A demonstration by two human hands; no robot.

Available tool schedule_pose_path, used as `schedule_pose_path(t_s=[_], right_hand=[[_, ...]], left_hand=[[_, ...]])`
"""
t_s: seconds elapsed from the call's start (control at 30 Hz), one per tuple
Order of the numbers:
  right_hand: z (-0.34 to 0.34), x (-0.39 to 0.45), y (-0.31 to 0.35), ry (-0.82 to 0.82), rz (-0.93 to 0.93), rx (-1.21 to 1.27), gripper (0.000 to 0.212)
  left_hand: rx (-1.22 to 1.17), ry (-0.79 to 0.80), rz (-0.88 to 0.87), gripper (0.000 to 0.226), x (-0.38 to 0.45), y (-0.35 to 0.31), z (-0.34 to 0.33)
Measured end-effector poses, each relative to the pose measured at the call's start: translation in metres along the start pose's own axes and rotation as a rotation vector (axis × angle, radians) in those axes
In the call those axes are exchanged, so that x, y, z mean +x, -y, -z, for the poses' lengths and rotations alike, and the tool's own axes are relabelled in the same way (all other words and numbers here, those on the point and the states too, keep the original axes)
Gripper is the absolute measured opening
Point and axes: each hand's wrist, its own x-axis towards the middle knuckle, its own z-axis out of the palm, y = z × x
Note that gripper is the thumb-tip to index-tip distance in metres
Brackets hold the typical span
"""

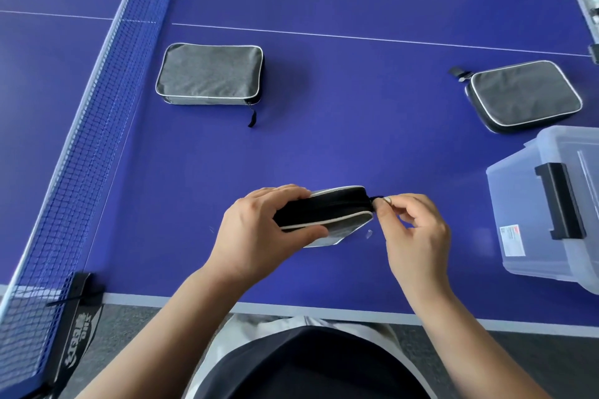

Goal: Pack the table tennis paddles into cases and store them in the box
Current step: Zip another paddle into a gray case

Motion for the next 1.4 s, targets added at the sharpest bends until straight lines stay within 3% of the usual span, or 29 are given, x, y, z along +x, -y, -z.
schedule_pose_path(t_s=[0.17,0.23,0.3,0.37,0.43,0.5,0.6,0.7,0.83,0.9,1.0,1.13,1.2,1.33,1.4], right_hand=[[0.007,0.003,-0.001,0.082,-0.027,-0.030,0.009],[0.013,0.004,0.004,0.098,0.052,-0.017,0.006],[0.018,0.006,0.011,0.167,0.208,0.008,0.036],[0.021,0.012,0.017,0.353,0.428,-0.029,0.059],[0.018,0.021,0.020,0.560,0.524,-0.114,0.073],[0.010,0.030,0.020,0.678,0.540,-0.186,0.078],[0.000,0.038,0.022,0.689,0.581,-0.257,0.068],[-0.001,0.041,0.025,0.703,0.491,-0.223,0.056],[0.005,0.048,0.022,0.737,0.315,-0.176,0.052],[0.006,0.052,0.019,0.705,0.194,-0.062,0.045],[0.000,0.057,0.014,0.615,0.044,0.085,0.027],[-0.017,0.055,0.009,0.523,-0.125,0.214,0.017],[-0.025,0.050,0.008,0.504,-0.201,0.274,0.018],[-0.051,0.040,0.016,0.499,-0.302,0.351,0.019],[-0.065,0.037,0.021,0.488,-0.351,0.380,0.019]], left_hand=[[-0.008,0.003,-0.034,0.055,-0.002,-0.003,-0.002],[-0.002,0.003,-0.049,0.054,-0.001,-0.002,-0.003],[0.015,0.003,-0.071,0.051,0.000,-0.002,-0.005],[0.028,-0.003,-0.124,0.051,0.002,-0.003,-0.006],[0.012,-0.006,-0.181,0.055,0.003,-0.001,-0.009],[-0.023,-0.028,-0.211,0.063,0.004,0.001,-0.012],[-0.064,-0.116,-0.199,0.080,0.000,0.008,-0.016],[-0.196,-0.212,-0.007,0.093,-0.013,0.020,-0.028],[-0.487,-0.288,0.474,0.102,-0.033,0.044,-0.056],[-0.633,-0.288,0.738,0.107,-0.041,0.052,-0.068],[-0.797,-0.201,0.955,0.112,-0.053,0.072,-0.083],[-1.006,-0.091,1.060,0.133,-0.059,0.095,-0.090],[-1.080,-0.063,1.060,0.118,-0.057,0.100,-0.089],[-1.177,0.013,0.968,0.064,-0.046,0.126,-0.071],[-1.185,0.011,0.966,0.061,-0.038,0.145,-0.054]])
